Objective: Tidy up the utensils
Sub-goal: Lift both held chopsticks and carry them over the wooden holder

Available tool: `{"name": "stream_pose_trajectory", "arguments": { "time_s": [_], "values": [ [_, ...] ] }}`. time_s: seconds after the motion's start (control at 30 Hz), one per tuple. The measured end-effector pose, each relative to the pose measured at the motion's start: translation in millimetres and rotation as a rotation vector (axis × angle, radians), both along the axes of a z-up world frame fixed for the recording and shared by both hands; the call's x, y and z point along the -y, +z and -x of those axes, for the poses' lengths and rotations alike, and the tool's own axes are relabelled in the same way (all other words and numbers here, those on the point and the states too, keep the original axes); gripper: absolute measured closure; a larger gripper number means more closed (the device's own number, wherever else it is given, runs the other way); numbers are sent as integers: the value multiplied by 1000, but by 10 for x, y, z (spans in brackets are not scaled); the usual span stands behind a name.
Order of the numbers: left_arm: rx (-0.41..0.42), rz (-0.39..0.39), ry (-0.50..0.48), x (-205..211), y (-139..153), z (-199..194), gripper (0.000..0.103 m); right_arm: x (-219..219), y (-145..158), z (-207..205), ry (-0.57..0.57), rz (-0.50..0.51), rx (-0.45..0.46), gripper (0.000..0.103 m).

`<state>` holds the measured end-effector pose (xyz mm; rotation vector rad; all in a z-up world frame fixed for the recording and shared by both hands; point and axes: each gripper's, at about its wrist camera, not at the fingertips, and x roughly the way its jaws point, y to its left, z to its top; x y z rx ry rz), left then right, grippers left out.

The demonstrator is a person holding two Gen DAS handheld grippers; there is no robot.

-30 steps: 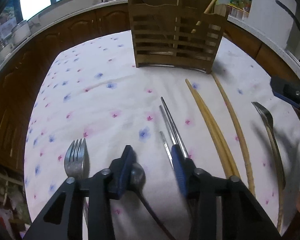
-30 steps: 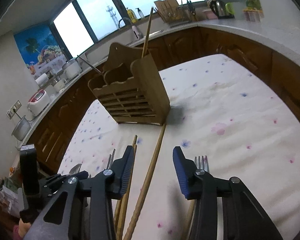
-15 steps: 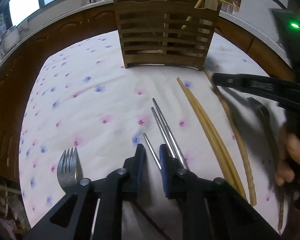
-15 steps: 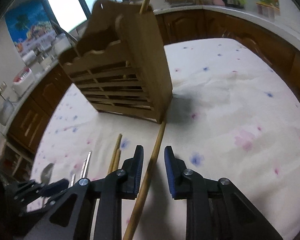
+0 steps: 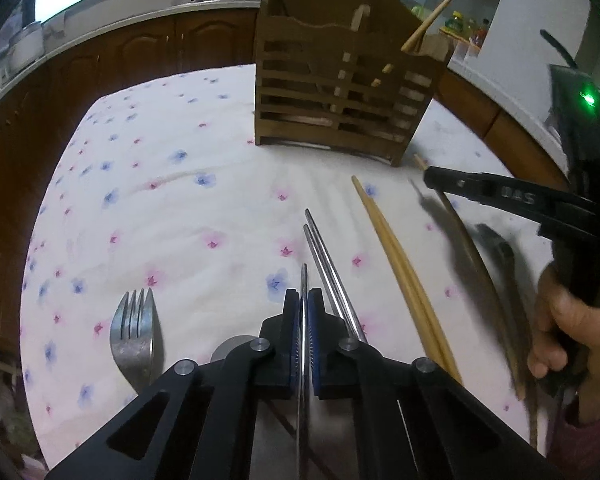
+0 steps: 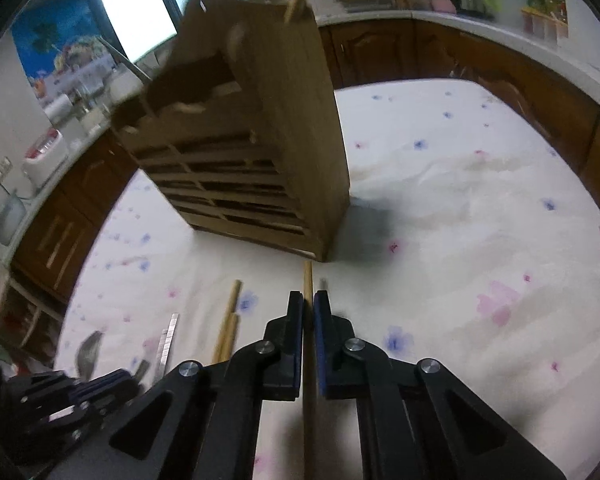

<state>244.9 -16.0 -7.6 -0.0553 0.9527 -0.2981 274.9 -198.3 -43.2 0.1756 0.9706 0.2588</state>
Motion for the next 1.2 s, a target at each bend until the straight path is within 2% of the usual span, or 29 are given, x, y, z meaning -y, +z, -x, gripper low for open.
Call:
{"name": "stream_pose_trajectory", "arguments": {
  "time_s": [0.2, 0.47, 0.9, 1.2],
  "values": [
    [32, 51, -4, -73, 200, 172, 101, 110, 391, 311, 9, -78, 78, 98],
    [133, 93, -15, -156, 632, 529, 101, 82, 875, 588, 23, -130, 175, 98],
    [292, 134, -10, -383, 1220, 1137, 101, 68, 1339, 885, 29, -154, 309, 98],
    [340, 164, 8, -504, 1374, 1197, 101, 110, 1606, 962, 20, -150, 394, 98]
  ]
}}
